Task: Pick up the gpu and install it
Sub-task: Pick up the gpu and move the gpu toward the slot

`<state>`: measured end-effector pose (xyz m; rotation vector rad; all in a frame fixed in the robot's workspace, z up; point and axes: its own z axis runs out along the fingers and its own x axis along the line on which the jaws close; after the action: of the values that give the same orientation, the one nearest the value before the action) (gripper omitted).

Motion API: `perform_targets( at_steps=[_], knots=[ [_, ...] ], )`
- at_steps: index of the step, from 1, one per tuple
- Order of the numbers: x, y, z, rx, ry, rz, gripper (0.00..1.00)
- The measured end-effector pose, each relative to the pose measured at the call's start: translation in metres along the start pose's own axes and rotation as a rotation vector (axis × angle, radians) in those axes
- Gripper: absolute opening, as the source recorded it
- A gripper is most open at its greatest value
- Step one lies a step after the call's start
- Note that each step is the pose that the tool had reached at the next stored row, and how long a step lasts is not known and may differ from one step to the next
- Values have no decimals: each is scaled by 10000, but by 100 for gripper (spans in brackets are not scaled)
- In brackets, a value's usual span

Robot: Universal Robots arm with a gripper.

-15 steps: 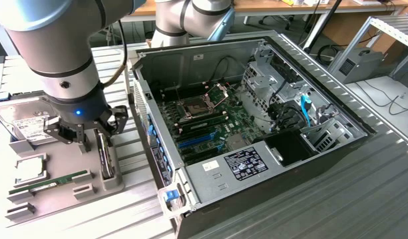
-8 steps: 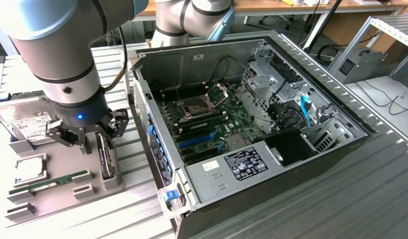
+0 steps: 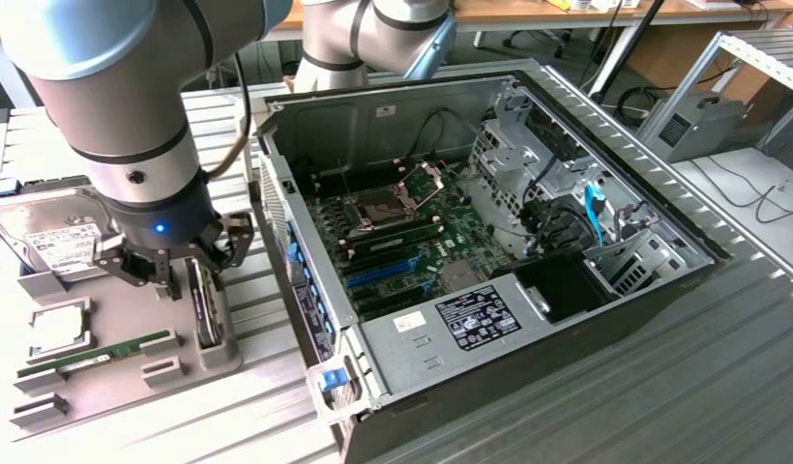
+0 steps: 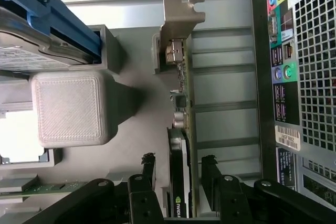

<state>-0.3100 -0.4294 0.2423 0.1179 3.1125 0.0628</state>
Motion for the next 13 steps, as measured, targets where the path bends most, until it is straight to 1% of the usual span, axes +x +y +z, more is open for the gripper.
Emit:
perform_targets(
  at_steps=[2, 13],
  knots=[
    [-1, -13, -1, -1, 0, 0, 48],
    [1, -14, -1, -1, 1, 0, 48]
  ],
)
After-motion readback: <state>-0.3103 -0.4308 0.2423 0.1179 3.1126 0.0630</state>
